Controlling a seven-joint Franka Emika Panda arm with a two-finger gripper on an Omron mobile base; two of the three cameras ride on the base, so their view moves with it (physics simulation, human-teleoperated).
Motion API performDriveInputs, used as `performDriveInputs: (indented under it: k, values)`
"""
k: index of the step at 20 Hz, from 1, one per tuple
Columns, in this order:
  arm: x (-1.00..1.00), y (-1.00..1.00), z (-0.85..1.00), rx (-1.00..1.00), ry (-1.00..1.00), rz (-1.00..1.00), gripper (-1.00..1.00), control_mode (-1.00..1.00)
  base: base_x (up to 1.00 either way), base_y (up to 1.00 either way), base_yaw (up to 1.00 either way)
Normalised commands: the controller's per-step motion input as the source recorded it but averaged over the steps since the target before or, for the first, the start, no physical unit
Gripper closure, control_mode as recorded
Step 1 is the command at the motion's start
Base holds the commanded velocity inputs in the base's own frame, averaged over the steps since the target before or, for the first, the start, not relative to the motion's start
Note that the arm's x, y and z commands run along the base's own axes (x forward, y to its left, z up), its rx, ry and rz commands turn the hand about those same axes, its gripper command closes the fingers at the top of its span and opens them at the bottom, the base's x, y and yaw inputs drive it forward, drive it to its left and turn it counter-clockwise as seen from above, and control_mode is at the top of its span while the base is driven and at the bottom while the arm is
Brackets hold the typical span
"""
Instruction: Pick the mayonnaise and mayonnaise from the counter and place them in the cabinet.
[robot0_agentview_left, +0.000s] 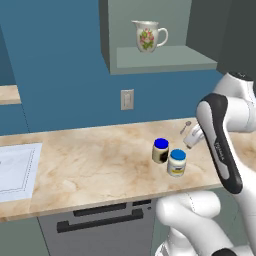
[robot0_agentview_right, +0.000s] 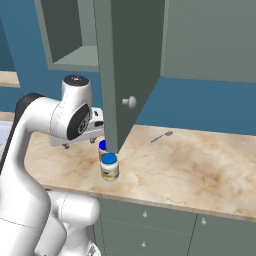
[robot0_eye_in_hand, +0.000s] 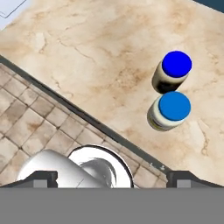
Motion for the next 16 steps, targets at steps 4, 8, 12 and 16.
performDriveInputs:
  k: [4,8,12,16]
  values:
    - [-0.35,0.00,-0.30,-0.08,0.00,0.01,-1.00,-1.00,0.00,0.00,0.00]
    - [-0.25,0.00,-0.33,-0.09,-0.02,-0.01,-1.00,-1.00,0.00,0.00,0.00]
    - [-0.03,0.00,-0.23,-0.01,-0.02,-0.07,-1.00,-1.00,0.00,0.00,0.00]
    - [0.00,-0.05,-0.06,0.00,0.00,-0.01,-1.00,-1.00,0.00,0.00,0.00]
